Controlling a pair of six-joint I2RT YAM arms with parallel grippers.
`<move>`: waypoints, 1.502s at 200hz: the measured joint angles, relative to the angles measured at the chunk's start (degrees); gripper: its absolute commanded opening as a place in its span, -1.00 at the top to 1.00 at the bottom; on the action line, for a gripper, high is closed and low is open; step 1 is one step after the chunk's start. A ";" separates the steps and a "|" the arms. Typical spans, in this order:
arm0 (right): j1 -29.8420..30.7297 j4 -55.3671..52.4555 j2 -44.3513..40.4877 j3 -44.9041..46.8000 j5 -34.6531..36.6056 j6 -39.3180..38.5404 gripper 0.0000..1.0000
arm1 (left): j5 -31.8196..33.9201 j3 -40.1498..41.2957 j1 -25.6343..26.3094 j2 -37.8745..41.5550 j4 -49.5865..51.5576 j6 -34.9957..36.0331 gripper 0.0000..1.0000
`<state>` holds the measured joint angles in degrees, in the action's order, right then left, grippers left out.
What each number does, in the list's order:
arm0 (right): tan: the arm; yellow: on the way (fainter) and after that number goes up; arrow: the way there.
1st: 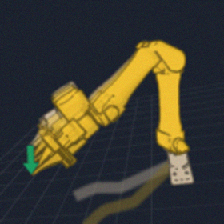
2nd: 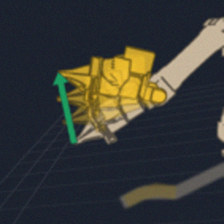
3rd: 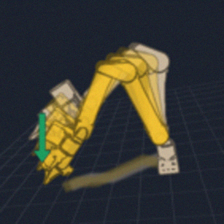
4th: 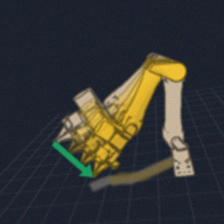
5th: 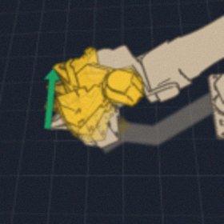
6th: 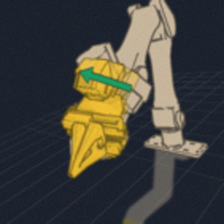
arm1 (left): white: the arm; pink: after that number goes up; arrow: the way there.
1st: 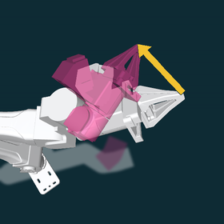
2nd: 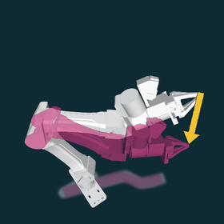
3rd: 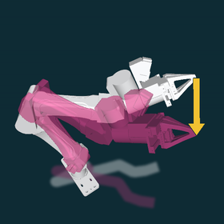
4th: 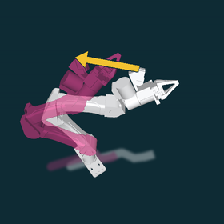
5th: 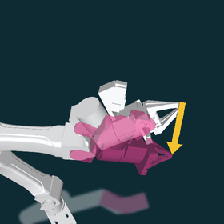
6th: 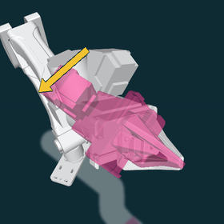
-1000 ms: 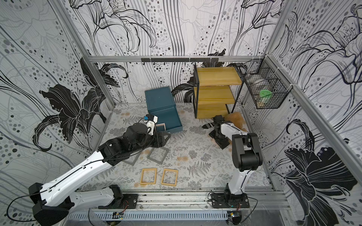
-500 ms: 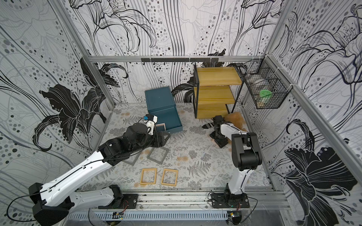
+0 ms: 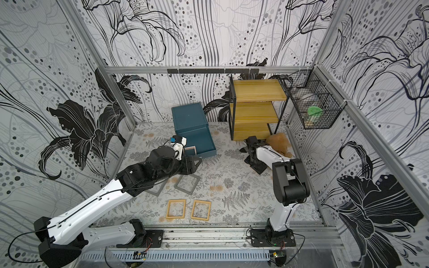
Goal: Place the brooch boxes into the drawer by color
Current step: Pick up the brooch box from the center of the board, then place the brooch box in the drawer.
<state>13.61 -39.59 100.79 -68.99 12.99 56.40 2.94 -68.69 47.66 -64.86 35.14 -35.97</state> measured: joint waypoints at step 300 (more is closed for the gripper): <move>28.76 -22.36 26.08 -69.26 0.04 -30.53 0.09 | 17.92 -1.81 -8.79 5.57 10.49 -13.75 -0.27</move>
<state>42.37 -61.95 126.87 -138.26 13.04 25.87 20.86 -70.50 38.87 -59.29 45.63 -49.71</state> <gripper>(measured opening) 0.751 0.633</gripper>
